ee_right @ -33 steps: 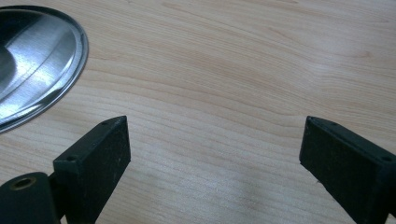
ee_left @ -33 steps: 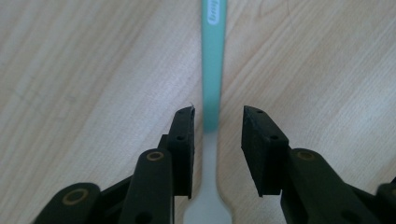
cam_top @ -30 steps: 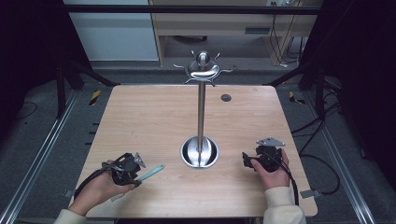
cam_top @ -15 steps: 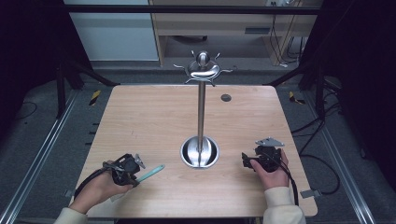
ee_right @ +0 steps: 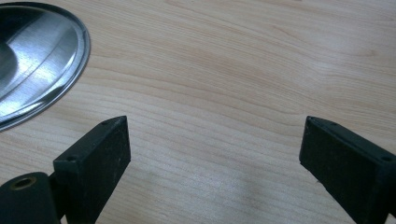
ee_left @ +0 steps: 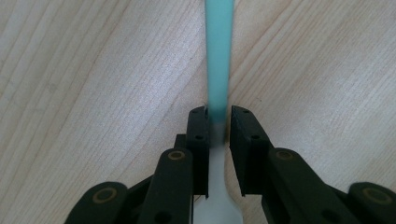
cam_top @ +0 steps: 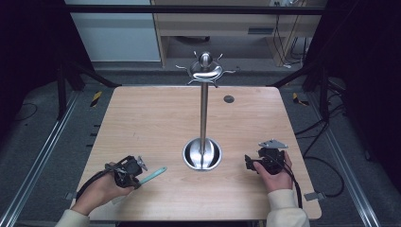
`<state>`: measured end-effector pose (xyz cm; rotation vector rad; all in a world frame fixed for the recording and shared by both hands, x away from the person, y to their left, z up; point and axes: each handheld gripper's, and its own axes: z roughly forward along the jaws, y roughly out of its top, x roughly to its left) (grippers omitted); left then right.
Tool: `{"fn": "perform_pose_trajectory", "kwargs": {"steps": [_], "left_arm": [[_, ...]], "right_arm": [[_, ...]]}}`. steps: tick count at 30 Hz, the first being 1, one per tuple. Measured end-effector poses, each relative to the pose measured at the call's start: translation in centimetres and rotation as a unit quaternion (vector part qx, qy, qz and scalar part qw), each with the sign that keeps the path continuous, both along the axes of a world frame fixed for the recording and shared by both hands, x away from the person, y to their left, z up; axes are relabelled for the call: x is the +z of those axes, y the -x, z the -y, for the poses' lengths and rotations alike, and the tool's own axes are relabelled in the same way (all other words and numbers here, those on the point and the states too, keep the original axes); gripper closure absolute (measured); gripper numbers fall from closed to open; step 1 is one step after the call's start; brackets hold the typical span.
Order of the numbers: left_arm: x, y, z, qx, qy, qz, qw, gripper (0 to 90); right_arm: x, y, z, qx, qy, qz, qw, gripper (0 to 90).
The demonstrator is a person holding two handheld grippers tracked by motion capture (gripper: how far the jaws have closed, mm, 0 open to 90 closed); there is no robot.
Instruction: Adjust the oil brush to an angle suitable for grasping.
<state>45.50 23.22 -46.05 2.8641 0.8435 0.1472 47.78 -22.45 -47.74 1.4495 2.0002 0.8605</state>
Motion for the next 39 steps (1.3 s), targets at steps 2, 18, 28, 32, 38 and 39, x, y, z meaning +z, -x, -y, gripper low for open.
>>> {"fn": "perform_pose_trajectory", "kwargs": {"steps": [2, 18, 28, 32, 38, 39], "left_arm": [[-0.1, 0.0, 0.1, 0.000, -0.001, -0.001, 1.0000, 77.9], [-0.2, 0.0, -0.1, -0.004, 0.002, -0.001, 1.0000, 81.7], [1.9, 0.3, -0.5, 0.001, 0.046, 0.050, 0.9977, 82.0], [2.8, 0.4, -0.8, 0.009, 0.074, 0.070, 0.9947, 82.0], [4.3, 0.6, -1.4, 0.016, 0.105, 0.103, 0.9890, 82.1], [4.6, 0.7, -1.5, 0.021, 0.117, 0.110, 0.9869, 82.1]], "right_arm": [[0.0, 0.0, 0.0, 0.000, 0.000, 0.000, 1.0000, 9.4], [0.0, 0.0, 0.0, 0.000, 0.000, 0.000, 1.0000, 9.5], [0.0, 0.0, 0.0, 0.001, 0.000, 0.000, 1.0000, 9.5], [0.0, 0.0, 0.0, 0.001, 0.001, 0.000, 1.0000, 9.5], [-0.1, 0.0, 0.0, 0.000, 0.003, -0.001, 1.0000, 9.5], [-0.1, 0.0, 0.0, 0.000, 0.003, -0.002, 1.0000, 9.5]]}}
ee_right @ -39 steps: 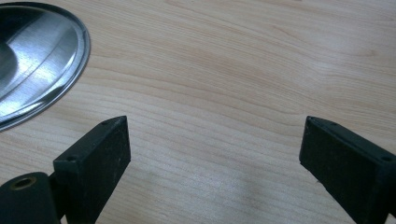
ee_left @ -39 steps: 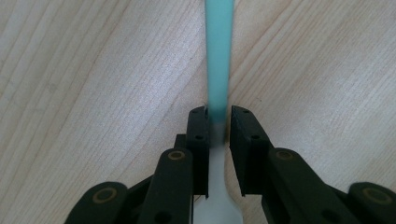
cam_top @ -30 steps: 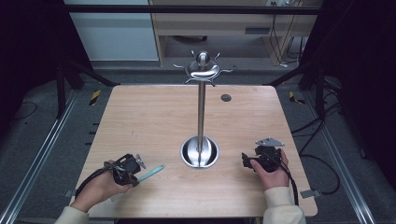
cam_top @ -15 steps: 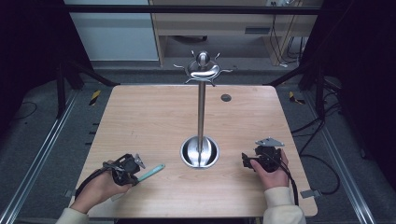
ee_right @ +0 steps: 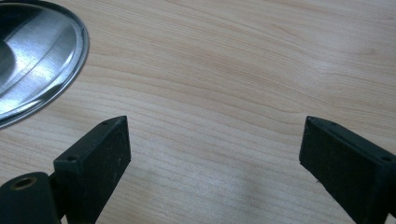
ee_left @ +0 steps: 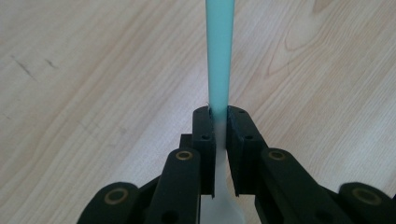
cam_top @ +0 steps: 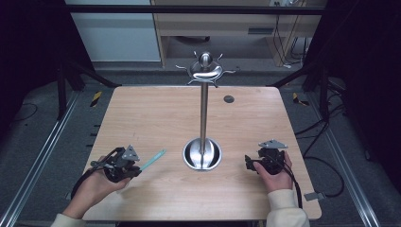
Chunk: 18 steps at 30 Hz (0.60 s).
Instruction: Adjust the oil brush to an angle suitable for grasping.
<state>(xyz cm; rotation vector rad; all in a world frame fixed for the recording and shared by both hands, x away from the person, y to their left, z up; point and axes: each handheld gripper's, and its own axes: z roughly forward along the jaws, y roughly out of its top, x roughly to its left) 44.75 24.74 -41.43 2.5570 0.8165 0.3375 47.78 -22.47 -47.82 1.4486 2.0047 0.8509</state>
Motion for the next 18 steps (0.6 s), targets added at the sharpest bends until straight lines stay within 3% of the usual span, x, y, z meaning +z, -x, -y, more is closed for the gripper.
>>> {"fn": "perform_pose_trajectory", "kwargs": {"steps": [2, 18], "left_arm": [[0.7, 0.2, -0.4, 0.005, 0.020, 0.014, 0.9997, 82.1], [3.6, 0.8, -1.3, 0.018, 0.072, 0.055, 0.9957, 82.1]], "right_arm": [[0.0, 0.0, 0.0, 0.000, 0.000, -0.001, 1.0000, 9.5], [0.0, 0.0, -0.1, 0.000, -0.001, -0.001, 1.0000, 9.5]]}}
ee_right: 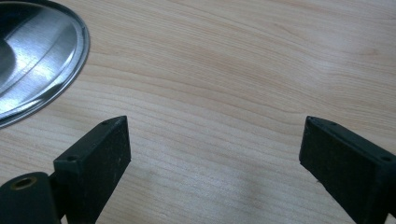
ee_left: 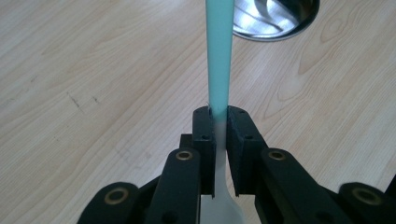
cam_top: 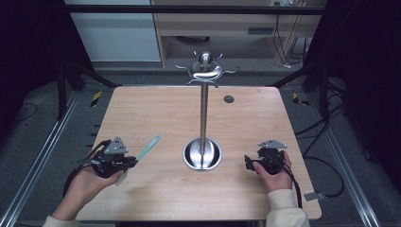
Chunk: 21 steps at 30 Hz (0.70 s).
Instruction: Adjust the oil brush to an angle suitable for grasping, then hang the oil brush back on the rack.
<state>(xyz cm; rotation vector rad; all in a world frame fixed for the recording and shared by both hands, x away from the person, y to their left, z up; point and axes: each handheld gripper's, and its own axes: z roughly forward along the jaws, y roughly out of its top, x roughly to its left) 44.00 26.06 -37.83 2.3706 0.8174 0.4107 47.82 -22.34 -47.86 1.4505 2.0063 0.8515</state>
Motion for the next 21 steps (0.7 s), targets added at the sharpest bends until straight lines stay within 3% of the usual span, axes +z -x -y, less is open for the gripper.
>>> {"fn": "perform_pose_trajectory", "kwargs": {"steps": [10, 17, 21], "left_arm": [[1.4, 0.4, 0.0, 0.000, 0.023, 0.022, 0.9995, 82.1], [3.3, 1.1, 0.4, -0.003, 0.062, 0.052, 0.9967, 82.1], [4.4, 1.2, 0.7, -0.008, 0.073, 0.070, 0.9949, 82.1]], "right_arm": [[0.0, 0.0, 0.0, 0.004, 0.003, 0.000, 1.0000, 9.5], [0.0, 0.0, 0.1, 0.003, 0.004, 0.000, 1.0000, 9.5], [0.0, 0.0, 0.0, 0.004, 0.003, 0.001, 1.0000, 9.5]]}}
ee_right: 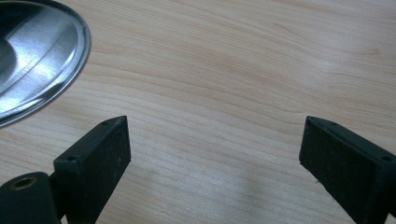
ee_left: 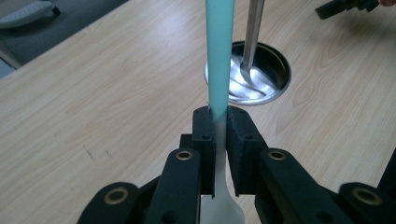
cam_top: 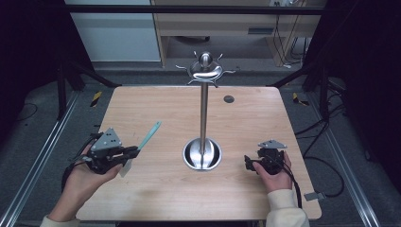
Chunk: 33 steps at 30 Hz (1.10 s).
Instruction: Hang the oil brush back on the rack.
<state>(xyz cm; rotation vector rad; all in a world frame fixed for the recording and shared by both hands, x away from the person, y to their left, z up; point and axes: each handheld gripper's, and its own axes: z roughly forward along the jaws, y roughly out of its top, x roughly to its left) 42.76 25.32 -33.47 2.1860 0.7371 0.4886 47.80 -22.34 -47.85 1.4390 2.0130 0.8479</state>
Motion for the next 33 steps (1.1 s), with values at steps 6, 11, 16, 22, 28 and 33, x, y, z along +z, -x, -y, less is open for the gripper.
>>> {"fn": "perform_pose_trajectory", "kwargs": {"steps": [6, 11, 16, 22, 28, 33], "left_arm": [[1.4, 0.1, 0.4, 0.001, 0.028, 0.023, 0.9994, 82.1], [2.5, 0.2, 1.1, 0.001, 0.047, 0.041, 0.9980, 82.1], [3.5, 0.3, 1.8, -0.004, 0.059, 0.059, 0.9965, 82.1], [4.3, 0.1, 2.6, 0.000, 0.074, 0.073, 0.9946, 82.1], [5.3, 0.1, 3.5, 0.002, 0.101, 0.090, 0.9908, 82.1], [5.9, 0.2, 3.9, 0.000, 0.121, 0.097, 0.9879, 82.1]], "right_arm": [[0.0, 0.1, 0.1, -0.004, -0.003, 0.001, 1.0000, 9.1], [0.1, 0.1, 0.2, -0.005, -0.004, 0.003, 1.0000, 8.5], [0.2, 0.1, 0.2, -0.004, -0.005, 0.004, 1.0000, 8.6], [0.2, 0.2, 0.3, -0.004, -0.007, 0.005, 1.0000, 8.6], [0.3, 0.2, 0.3, -0.005, -0.010, 0.006, 0.9999, 8.6], [0.4, 0.2, 0.4, -0.004, -0.010, 0.007, 0.9999, 8.7]]}}
